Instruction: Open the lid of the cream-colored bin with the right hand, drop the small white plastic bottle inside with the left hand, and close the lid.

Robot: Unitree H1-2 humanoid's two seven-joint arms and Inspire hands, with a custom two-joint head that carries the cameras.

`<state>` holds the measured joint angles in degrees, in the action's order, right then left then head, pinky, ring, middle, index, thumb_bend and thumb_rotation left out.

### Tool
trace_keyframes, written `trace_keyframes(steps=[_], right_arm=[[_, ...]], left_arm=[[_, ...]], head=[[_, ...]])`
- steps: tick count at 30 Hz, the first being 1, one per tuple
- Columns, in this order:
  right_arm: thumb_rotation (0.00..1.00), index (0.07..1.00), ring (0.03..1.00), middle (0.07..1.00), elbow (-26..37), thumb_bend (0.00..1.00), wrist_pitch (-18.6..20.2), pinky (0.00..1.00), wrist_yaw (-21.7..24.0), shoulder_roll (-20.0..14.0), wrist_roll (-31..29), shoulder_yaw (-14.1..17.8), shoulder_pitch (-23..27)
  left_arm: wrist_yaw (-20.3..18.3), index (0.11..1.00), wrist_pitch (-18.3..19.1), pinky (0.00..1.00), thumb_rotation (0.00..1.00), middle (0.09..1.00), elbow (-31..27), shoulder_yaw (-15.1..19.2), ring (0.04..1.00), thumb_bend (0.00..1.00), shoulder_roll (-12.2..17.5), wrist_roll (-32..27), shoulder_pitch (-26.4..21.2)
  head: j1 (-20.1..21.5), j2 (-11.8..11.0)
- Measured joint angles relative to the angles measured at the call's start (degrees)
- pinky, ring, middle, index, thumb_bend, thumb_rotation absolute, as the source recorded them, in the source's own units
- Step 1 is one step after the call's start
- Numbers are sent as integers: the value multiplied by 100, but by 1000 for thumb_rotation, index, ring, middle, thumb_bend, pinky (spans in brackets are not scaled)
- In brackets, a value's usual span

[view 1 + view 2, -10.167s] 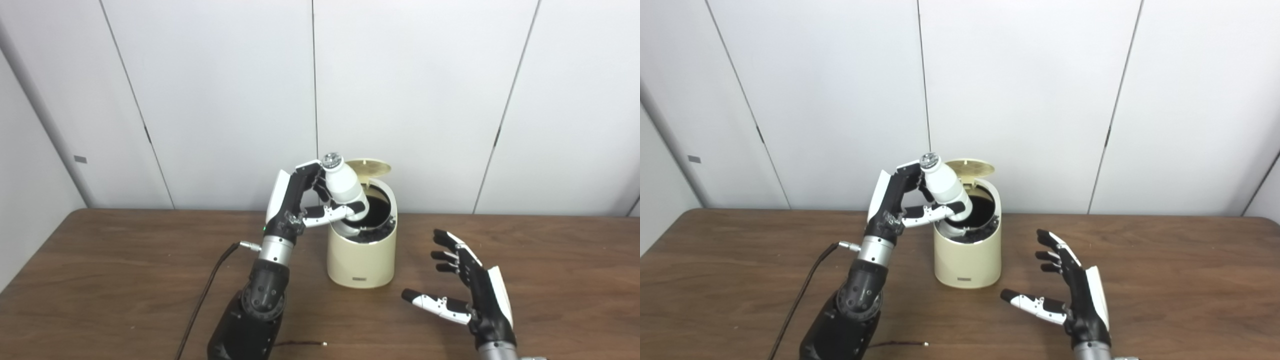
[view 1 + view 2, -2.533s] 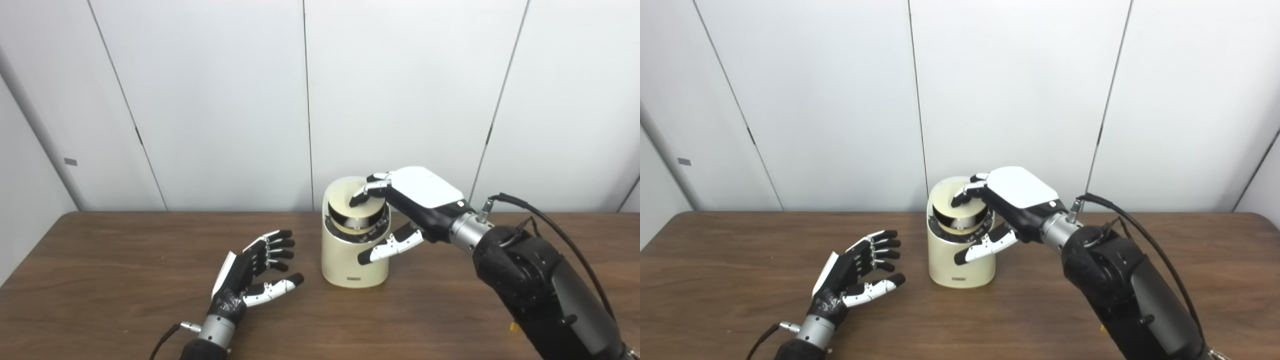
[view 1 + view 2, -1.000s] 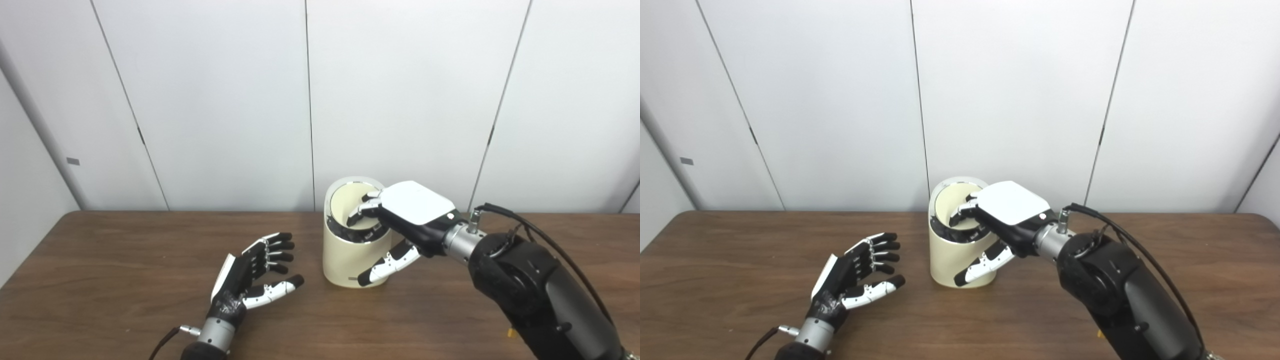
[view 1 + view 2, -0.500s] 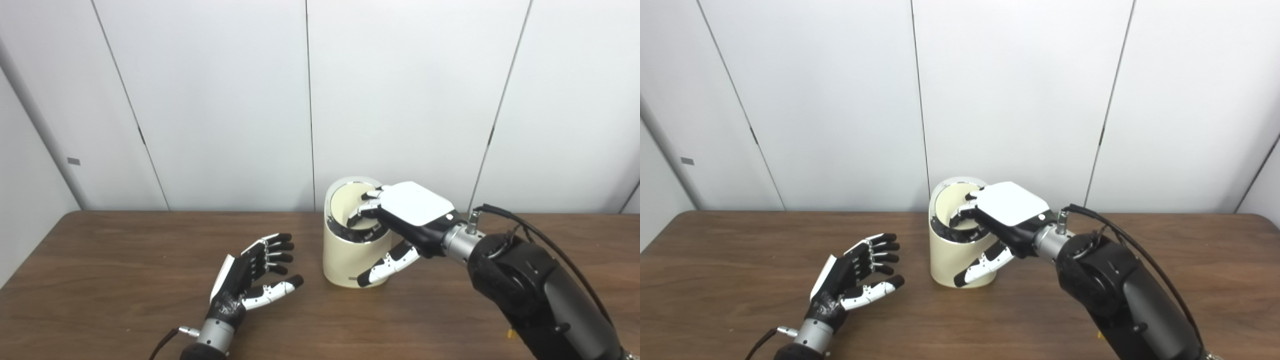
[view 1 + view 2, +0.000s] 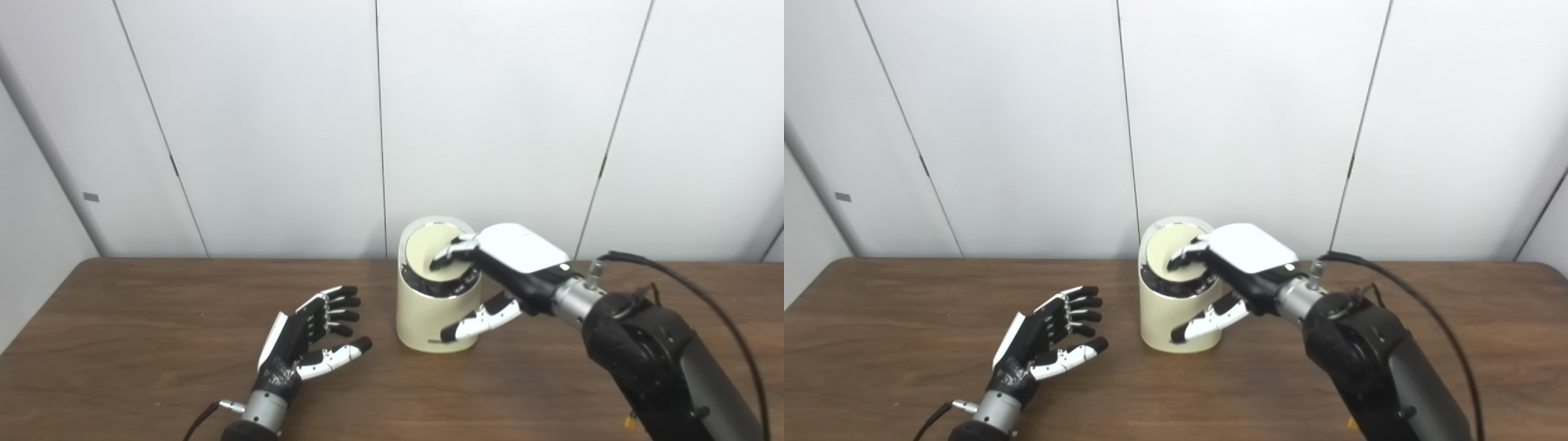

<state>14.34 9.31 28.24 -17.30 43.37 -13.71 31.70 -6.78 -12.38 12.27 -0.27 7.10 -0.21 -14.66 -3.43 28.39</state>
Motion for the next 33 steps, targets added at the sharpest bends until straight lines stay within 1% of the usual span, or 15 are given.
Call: trace_keyframes(steps=[3, 6, 10, 13, 15, 16, 19, 20, 22, 26, 28, 30, 33], right_arm=[[401, 853, 825, 862, -10, 674, -46, 656, -462, 218, -230, 208, -289], [423, 896, 860, 905, -60, 659, -81, 690, -870, 397, -559, 463, -530], [411, 907, 876, 928, -96, 655, -78, 705, -1186, 431, -898, 716, -804], [406, 899, 850, 902, -144, 677, -80, 701, -1467, 463, -1058, 863, -1034], [381, 891, 844, 888, -250, 692, -86, 707, -1679, 515, -1185, 943, -1140], [331, 884, 848, 881, -302, 704, -88, 722, -1753, 556, -1284, 1003, -1175], [260, 879, 842, 877, -505, 702, -206, 719, -2046, 688, -1704, 1236, -1332], [254, 879, 840, 877, -581, 700, -263, 716, -2118, 691, -1780, 1264, -1387], [284, 867, 808, 864, -793, 700, -385, 666, -2242, 691, -1907, 1299, -1509], [318, 862, 793, 857, -1190, 724, -555, 657, -2520, 730, -2077, 1321, -1780], [327, 862, 782, 850, -1459, 756, -666, 641, -2640, 774, -2190, 1342, -1875], [316, 856, 767, 838, -1703, 768, -761, 626, -2786, 818, -2289, 1356, -1927], [298, 855, 761, 833, -1901, 758, -917, 624, -3068, 943, -2428, 1442, -1931]], left_arm=[[0, 785, 0, 625, 138, 757, 1, -4, 703, 766, -4, 1, 0], [1, 783, 0, 634, 144, 754, 0, -4, 703, 759, -3, 6, 0], [0, 785, -1, 637, 144, 756, 1, -1, 706, 768, -4, 2, 3], [1, 786, -1, 632, 150, 755, 0, 0, 702, 771, -3, 2, 5], [-1, 786, -1, 632, 148, 756, 1, -2, 703, 774, -4, 0, 5], [-4, 788, -1, 632, 146, 759, 1, -2, 705, 773, -4, -7, 4], [-16, 792, -2, 632, 144, 762, 1, 2, 706, 774, -4, -32, 4], [-18, 792, -2, 632, 143, 763, 1, 1, 706, 774, -4, -40, 4], [-28, 796, -2, 635, 135, 766, 2, 10, 709, 773, -3, -60, 5], [-47, 798, -3, 631, 136, 769, 2, 19, 709, 763, 7, -71, 5], [-51, 798, -3, 629, 154, 766, 1, 20, 706, 781, 12, -80, 5], [-52, 800, -3, 626, 157, 767, 1, 23, 704, 781, 12, -85, 5], [-57, 806, -3, 627, 135, 773, 1, 36, 709, 763, 12, -114, 5]], head=[[0, 0], [0, 0], [9, 0], [44, 0], [62, 0], [62, 0], [79, 9], [88, 9], [149, -17], [185, -18], [193, -26], [193, -35], [176, -35]])
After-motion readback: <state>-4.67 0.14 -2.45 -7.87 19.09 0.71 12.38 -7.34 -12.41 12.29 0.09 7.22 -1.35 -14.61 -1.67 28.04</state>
